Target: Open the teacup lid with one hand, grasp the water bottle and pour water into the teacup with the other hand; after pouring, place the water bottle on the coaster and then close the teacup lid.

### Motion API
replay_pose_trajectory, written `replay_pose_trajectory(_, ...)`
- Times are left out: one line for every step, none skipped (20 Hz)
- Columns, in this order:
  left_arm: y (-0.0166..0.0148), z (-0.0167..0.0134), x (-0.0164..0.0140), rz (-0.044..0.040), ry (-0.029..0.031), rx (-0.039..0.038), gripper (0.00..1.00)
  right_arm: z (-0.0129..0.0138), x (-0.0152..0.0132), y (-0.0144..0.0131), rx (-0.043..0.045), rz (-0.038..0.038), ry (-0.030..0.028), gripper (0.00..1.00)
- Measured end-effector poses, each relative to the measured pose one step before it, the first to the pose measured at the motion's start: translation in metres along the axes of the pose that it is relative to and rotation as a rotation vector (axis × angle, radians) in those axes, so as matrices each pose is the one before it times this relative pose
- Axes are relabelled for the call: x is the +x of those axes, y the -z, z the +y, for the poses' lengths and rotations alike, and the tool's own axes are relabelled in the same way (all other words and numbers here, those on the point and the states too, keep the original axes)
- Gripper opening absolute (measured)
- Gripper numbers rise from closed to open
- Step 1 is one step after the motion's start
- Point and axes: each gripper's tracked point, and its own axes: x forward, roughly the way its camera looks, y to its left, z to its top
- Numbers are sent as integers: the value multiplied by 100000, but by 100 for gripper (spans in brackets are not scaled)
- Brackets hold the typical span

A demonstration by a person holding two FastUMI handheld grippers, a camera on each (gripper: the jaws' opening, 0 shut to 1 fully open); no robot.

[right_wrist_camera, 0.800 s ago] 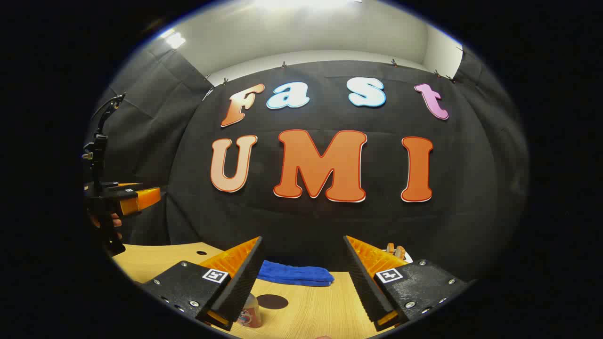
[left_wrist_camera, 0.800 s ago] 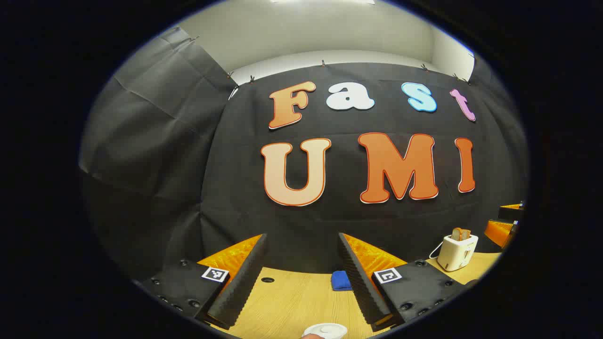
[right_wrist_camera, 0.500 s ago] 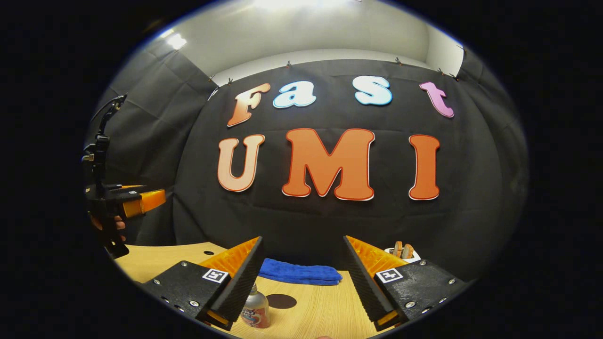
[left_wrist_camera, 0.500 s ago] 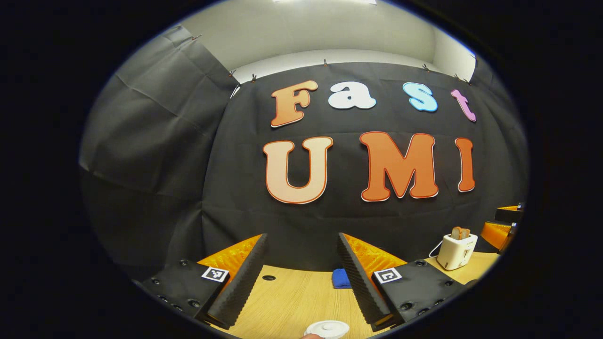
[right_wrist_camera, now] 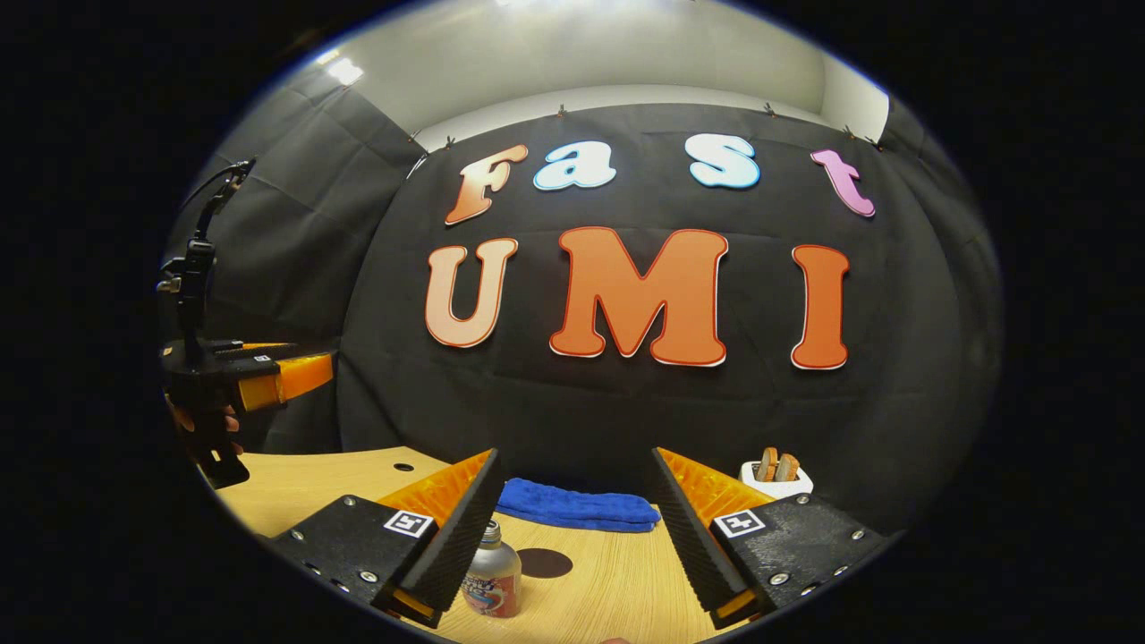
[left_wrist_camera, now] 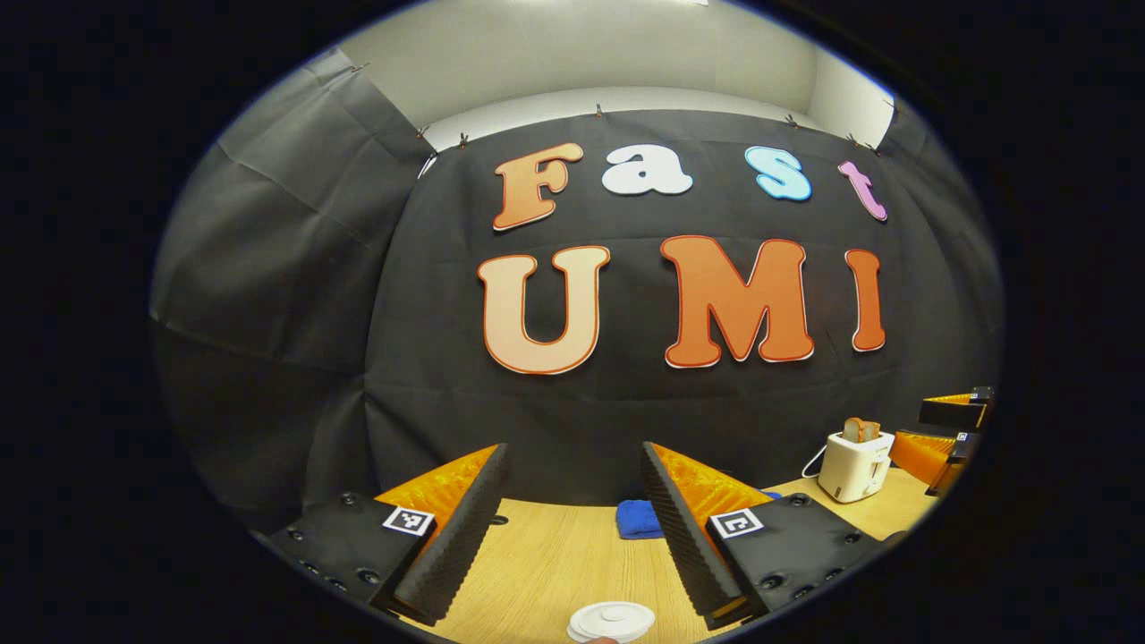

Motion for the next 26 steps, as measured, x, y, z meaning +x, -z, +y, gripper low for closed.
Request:
replay_pose_trajectory(265,-247,-18,330,424,133,96,218,70,298,432,308,-444,98)
replay_pose_trajectory(572,-18,75,906,336,342,96,143,42,286,107,602,-472,98)
replay_pose_trajectory(637,-163,-4,1163,446,430,96,179,10,538,-160,926,-435,98)
replay_pose_trajectory(761,-269,-40,1434,827,254,96,131,-11,486,-95,1054,-490,98)
replay_pose_trajectory(808,-304,21,1724,1228,66,96,235,54,628,83,1285,-652,98)
replay_pose_trajectory(908,-284,-6,1921,1136,-177,96,236,21,621,354,1410,-802,98)
replay_pose_trajectory(1053,-272,-32,2147,988,-315,96,183,-105,689,463,1388,-763,98)
replay_pose_trajectory(1146,-81,-26,2372,613,-428,96,320,46,618,365,1315,-823,98)
replay_pose_trajectory(997,-10,112,2276,459,-450,96,261,-106,595,199,1130,-1003,98)
replay_pose_trajectory(1087,-54,72,2290,474,-286,96,222,46,462,37,1068,-945,98)
replay_pose_trajectory(1046,-81,91,2112,515,-262,96,305,54,528,-150,1136,-998,98)
replay_pose_trajectory(996,19,8,1963,381,-407,97,267,86,580,-186,1275,-860,98)
replay_pose_trajectory(860,-18,10,1909,417,-346,97,251,52,658,-251,1267,-1039,98)
replay_pose_trajectory(875,-136,80,1692,497,-376,97,193,34,543,-195,1261,-755,98)
replay_pose_trajectory(655,-194,15,1436,718,-134,97,202,97,211,-118,1185,-733,98)
replay_pose_trajectory(789,-38,184,1639,454,51,97,133,116,598,-14,1152,-207,98)
replay_pose_trajectory(718,-106,120,1078,333,370,97,188,106,896,76,1496,-565,98)
replay_pose_trajectory(651,-78,44,1426,241,484,97,360,79,945,-13,1721,-868,98)
replay_pose_trajectory(858,-273,268,2268,502,631,97,191,114,666,84,1651,-504,98)
replay_pose_trajectory(884,-85,213,2022,633,787,97,183,174,549,-6,1519,-571,98)
replay_pose_trajectory(668,-213,237,1918,474,1040,97,174,231,610,-82,1609,-421,98)
replay_pose_trajectory(969,-223,211,1401,391,1124,97,265,137,483,-155,1331,-718,98)
replay_pose_trajectory(805,-177,148,1715,335,1019,97,161,145,469,-265,1184,-433,98)
replay_pose_trajectory(755,-266,200,1695,534,626,97,69,201,361,-303,1009,-470,98)
replay_pose_trajectory(699,-213,284,1662,493,157,97,153,146,426,-182,799,-194,98)
replay_pose_trajectory(778,-246,303,2252,-110,580,97,211,206,320,202,716,-665,99)
